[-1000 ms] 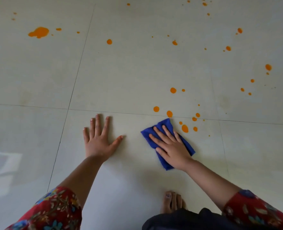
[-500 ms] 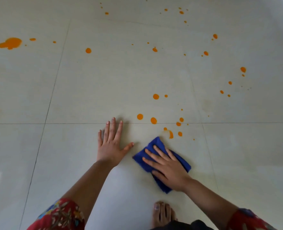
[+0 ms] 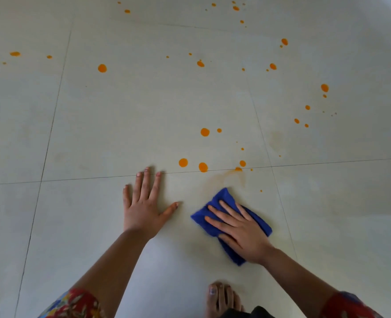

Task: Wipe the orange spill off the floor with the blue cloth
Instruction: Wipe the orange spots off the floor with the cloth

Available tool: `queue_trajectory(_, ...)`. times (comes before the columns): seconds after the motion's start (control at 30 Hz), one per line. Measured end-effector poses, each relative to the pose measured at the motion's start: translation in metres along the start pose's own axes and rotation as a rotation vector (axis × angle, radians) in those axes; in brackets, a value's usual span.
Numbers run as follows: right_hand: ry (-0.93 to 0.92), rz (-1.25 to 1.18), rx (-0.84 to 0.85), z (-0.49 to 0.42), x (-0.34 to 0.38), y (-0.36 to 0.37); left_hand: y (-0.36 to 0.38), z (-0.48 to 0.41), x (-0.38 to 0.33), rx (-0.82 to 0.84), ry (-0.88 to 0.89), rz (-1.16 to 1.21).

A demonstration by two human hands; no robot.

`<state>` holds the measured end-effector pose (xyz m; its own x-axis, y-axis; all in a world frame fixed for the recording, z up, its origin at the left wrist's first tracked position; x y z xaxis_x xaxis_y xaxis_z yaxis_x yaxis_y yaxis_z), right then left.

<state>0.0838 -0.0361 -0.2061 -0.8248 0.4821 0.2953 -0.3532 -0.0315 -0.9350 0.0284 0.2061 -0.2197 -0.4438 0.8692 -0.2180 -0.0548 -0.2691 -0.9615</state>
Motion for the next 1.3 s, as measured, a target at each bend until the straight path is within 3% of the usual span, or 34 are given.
queue_trajectory(0.2, 0.473, -0.152, -0.330, -0.028, -0.096, -0.038, 0.000, 0.000, -0.002, -0.017, -0.001, -0.015)
queue_trajectory(0.3, 0.323, -0.144, -0.313, -0.068, -0.056, -0.037, 0.001, 0.000, -0.001, -0.024, -0.001, -0.010)
queue_trajectory(0.37, 0.144, -0.086, -0.187, -0.053, -0.020, -0.020, -0.001, 0.000, -0.002, -0.032, -0.004, -0.005)
queue_trajectory(0.43, 0.096, -0.028, -0.115, -0.017, -0.017, -0.010, -0.001, -0.001, -0.001, -0.023, -0.011, -0.016)
queue_trajectory(0.47, 0.156, -0.007, -0.143, -0.002, -0.033, -0.014, 0.000, -0.002, -0.001, -0.015, -0.013, -0.022)
queue_trajectory(0.6, 0.680, -0.032, -0.269, 0.002, -0.122, -0.039, 0.001, 0.000, -0.002, -0.012, -0.016, -0.026)
queue_trajectory(0.67, 0.789, -0.049, -0.276, -0.030, -0.133, -0.046, 0.001, 0.000, -0.002, -0.003, -0.016, -0.013)
queue_trajectory(0.73, 0.735, -0.056, -0.256, -0.064, -0.122, -0.049, 0.000, 0.000, -0.003, 0.003, -0.015, -0.005)
queue_trajectory(0.8, 0.531, -0.049, -0.219, -0.080, -0.092, -0.045, 0.000, 0.000, -0.002, 0.011, -0.015, -0.002)
queue_trajectory(0.87, 0.308, -0.047, -0.171, -0.064, -0.058, -0.033, 0.001, 0.000, -0.001, 0.022, -0.015, 0.000)
queue_trajectory(0.93, 0.275, -0.063, -0.202, -0.032, -0.058, -0.027, 0.002, -0.001, 0.000, 0.035, -0.018, -0.009)
queue_trajectory(1.03, 0.719, -0.104, -0.404, 0.004, -0.127, -0.042, 0.004, -0.002, 0.001, 0.056, -0.023, -0.019)
queue_trajectory(1.13, 1.094, -0.166, -0.436, -0.007, -0.185, -0.063, 0.005, -0.002, 0.001, 0.061, -0.024, -0.023)
queue_trajectory(1.2, 1.046, -0.151, -0.392, -0.045, -0.190, -0.073, 0.004, -0.001, 0.000, 0.055, -0.027, -0.019)
queue_trajectory(1.3, 0.612, -0.075, -0.277, -0.099, -0.133, -0.066, 0.002, 0.000, -0.001, 0.063, -0.028, -0.009)
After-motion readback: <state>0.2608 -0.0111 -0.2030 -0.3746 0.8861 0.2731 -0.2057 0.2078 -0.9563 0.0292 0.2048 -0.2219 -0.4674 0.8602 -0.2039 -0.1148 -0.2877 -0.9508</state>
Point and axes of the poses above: each hand's wrist, its own z-axis away from the middle knuckle, its own y-axis out of the palm, x = y × z, the point moved 8 cm from there along -z, towards the middle knuckle, and after that the axes turned 6 degrees about -z, right-handed, at the moved point
